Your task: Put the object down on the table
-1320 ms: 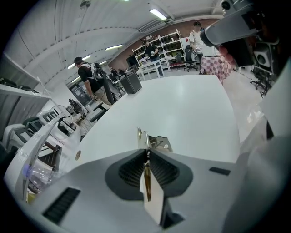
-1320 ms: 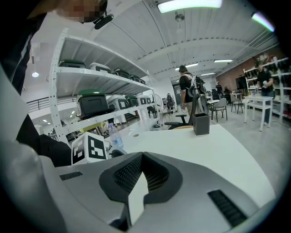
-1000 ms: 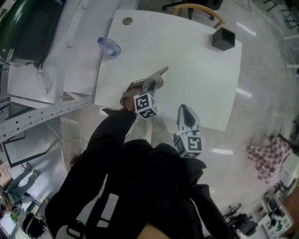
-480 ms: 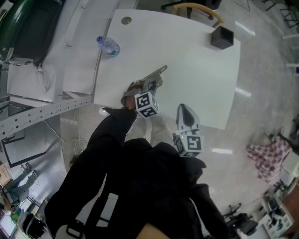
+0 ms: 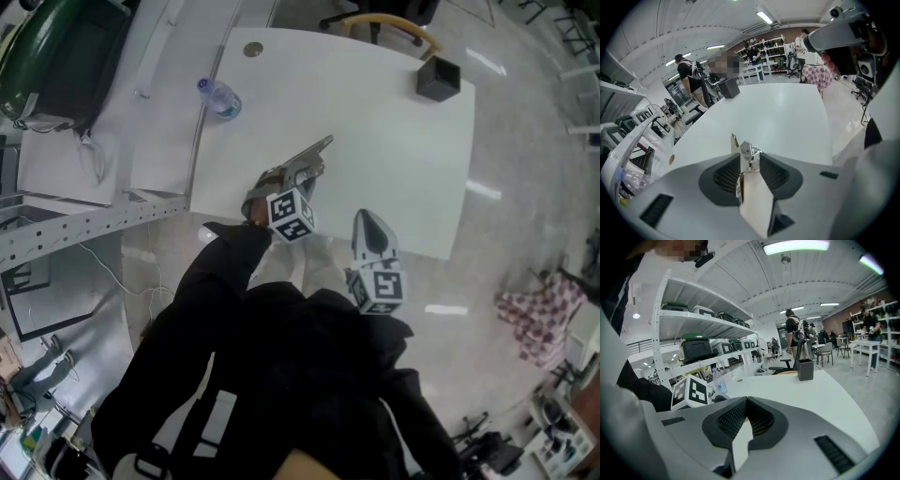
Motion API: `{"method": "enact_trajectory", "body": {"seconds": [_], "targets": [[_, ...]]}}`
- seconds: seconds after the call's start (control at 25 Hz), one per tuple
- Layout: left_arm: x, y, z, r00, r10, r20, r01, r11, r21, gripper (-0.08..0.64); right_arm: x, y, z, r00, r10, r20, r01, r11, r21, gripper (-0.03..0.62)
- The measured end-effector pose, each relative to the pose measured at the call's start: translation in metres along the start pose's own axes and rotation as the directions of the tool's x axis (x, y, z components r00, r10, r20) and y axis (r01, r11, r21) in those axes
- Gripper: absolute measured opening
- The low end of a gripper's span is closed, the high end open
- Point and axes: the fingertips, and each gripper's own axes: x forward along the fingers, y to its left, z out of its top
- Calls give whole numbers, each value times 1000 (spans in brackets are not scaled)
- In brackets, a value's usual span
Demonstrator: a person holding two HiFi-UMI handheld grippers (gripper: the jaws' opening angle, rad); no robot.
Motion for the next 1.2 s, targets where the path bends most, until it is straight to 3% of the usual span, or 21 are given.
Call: {"method": "enact_trajectory", "body": {"seconds": [0.36, 0.52, 0.8, 0.96, 1.2], "targets": [[-45, 20, 21, 992, 63, 105, -48, 988, -145, 109, -2, -8, 12, 999, -42, 10, 42, 999, -31, 3], [-67, 32, 31, 983, 92, 156, -59, 977, -203, 107, -3, -2, 23, 999, -24, 46, 27, 998, -57, 3], [-105, 53, 44, 946, 182, 269, -87, 940, -330, 98, -10, 12, 46, 997, -6, 78, 11, 998, -63, 3], [-122, 57, 48, 927, 192, 321, -42, 906, -420, 87, -12, 12, 55, 995, -18, 101, 25, 998, -63, 3], [-148, 66, 44, 891, 250, 378, -31, 866, -499, 16, -11, 25, 71, 991, 3, 130, 7, 997, -74, 2]]}}
